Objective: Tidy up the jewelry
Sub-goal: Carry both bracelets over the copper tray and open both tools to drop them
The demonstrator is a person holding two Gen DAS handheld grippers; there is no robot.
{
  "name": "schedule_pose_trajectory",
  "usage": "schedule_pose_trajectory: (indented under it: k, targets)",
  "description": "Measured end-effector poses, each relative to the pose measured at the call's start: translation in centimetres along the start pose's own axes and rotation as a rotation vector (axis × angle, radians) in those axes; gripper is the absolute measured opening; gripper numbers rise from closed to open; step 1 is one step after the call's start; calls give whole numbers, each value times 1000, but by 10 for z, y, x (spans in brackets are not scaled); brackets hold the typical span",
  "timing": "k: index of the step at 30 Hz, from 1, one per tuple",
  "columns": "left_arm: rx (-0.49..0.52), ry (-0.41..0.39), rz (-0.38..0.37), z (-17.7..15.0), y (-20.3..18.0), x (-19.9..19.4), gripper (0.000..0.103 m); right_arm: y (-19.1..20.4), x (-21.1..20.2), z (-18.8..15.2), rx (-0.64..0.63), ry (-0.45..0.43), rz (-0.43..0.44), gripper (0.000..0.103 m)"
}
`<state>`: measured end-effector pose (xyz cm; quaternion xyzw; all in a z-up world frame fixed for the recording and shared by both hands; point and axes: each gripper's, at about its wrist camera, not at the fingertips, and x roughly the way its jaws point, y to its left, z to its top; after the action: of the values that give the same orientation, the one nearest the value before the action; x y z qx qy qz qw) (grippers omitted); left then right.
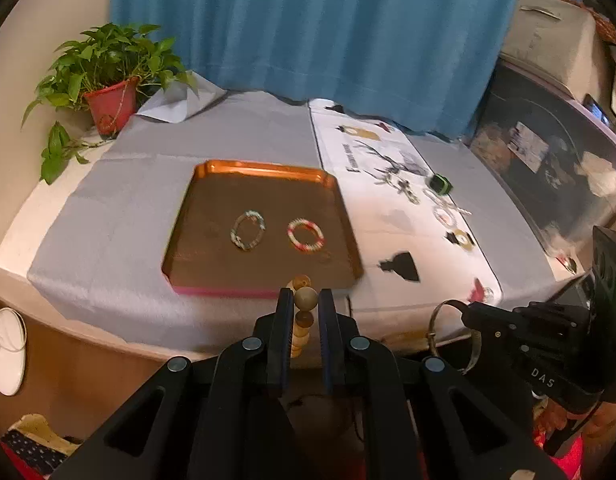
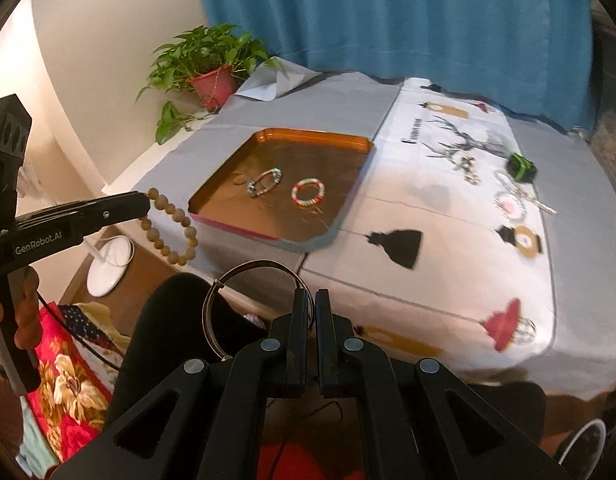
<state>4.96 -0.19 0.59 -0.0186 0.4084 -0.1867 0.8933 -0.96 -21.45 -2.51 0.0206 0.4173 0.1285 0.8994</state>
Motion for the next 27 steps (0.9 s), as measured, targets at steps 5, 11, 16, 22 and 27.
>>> schedule_pose_trajectory:
  k: [5, 11, 16, 22, 27]
  targets:
    - [2, 1, 29, 22, 13, 22, 10, 1, 32, 33, 13, -5, 20, 4]
    - [22, 14, 53, 46, 27, 58, 10, 0, 78, 66, 18, 16, 20, 4]
    - [26, 31, 72, 64, 42, 92, 10, -3, 117, 86, 14, 44, 17, 4]
    - [22, 59, 86, 80, 59, 130, 10, -6, 160, 112, 6, 67, 6, 5]
    - [21, 78, 104, 86, 68, 153, 10, -10, 187, 126, 7, 81, 3, 5]
